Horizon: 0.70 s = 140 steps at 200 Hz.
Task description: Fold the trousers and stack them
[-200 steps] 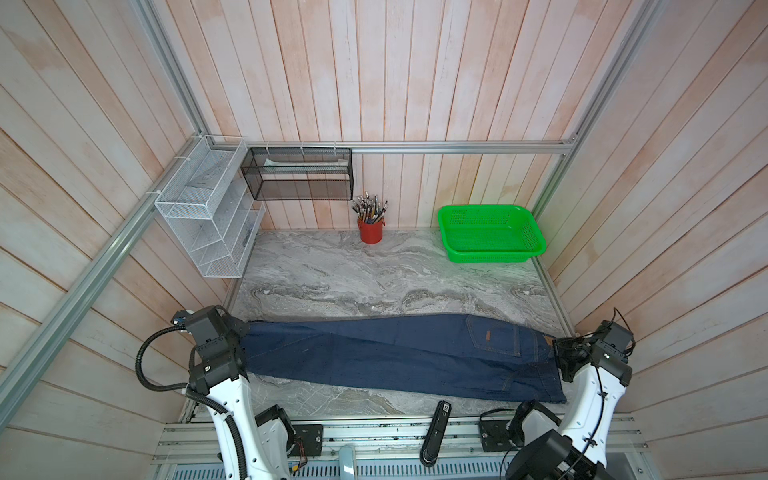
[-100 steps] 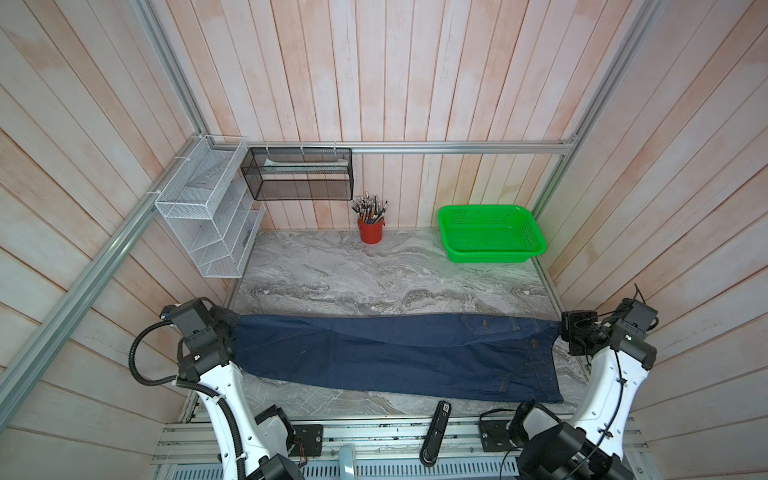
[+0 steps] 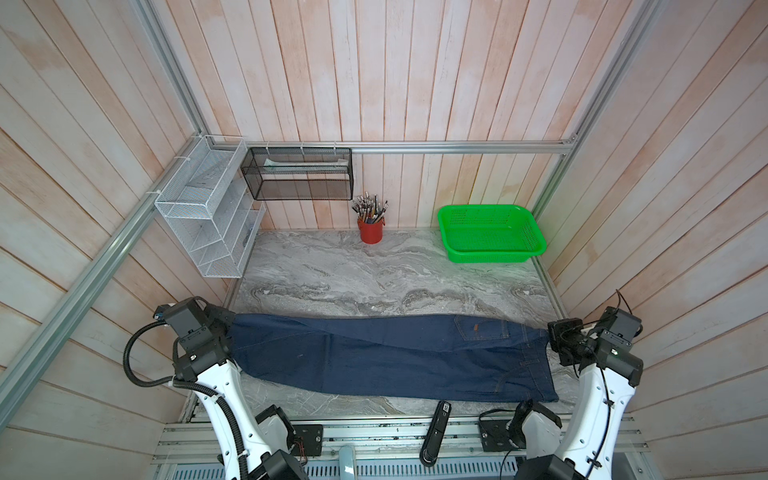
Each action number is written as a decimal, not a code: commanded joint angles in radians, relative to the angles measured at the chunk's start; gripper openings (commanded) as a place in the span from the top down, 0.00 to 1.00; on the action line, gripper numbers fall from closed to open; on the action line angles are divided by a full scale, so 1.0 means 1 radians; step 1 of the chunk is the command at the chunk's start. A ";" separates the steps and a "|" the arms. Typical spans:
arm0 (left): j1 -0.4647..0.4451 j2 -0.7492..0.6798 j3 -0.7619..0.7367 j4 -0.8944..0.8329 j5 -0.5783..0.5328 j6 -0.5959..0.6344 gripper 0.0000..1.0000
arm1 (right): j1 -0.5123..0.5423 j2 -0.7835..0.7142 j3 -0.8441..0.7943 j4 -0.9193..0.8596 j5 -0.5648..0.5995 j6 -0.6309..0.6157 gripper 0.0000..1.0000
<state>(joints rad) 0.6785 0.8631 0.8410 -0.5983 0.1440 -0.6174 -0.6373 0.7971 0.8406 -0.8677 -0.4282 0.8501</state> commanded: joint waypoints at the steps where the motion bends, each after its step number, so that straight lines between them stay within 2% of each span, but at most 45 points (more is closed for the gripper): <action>1: 0.015 -0.003 -0.007 0.053 0.037 -0.020 1.00 | 0.006 0.033 0.000 0.081 -0.195 0.097 1.00; 13: 0.016 -0.006 -0.012 0.065 0.064 -0.038 1.00 | -0.007 0.053 -0.036 0.164 -0.312 0.173 1.00; 28: 0.016 -0.007 -0.013 0.075 0.111 -0.064 1.00 | -0.010 0.067 -0.067 0.260 -0.370 0.276 1.00; 70: 0.016 0.079 0.037 0.046 0.308 -0.143 1.00 | -0.009 0.107 -0.048 0.434 -0.383 0.499 1.00; 98: 0.009 0.183 0.119 0.057 0.361 -0.172 1.00 | -0.005 0.159 -0.032 0.695 -0.370 0.698 1.00; 110: -0.006 0.240 0.170 0.063 0.362 -0.175 1.00 | -0.003 0.219 0.021 0.711 -0.335 0.709 1.00; 128: -0.038 0.323 0.255 0.077 0.348 -0.177 1.00 | 0.023 0.359 0.144 0.680 -0.303 0.651 1.00; 140: -0.063 0.381 0.321 0.077 0.334 -0.176 1.00 | 0.051 0.437 0.195 0.724 -0.292 0.661 1.00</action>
<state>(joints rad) 0.6518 1.1652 1.0504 -0.5606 0.4637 -0.7795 -0.6247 1.1217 0.9188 -0.2943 -0.7567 1.4715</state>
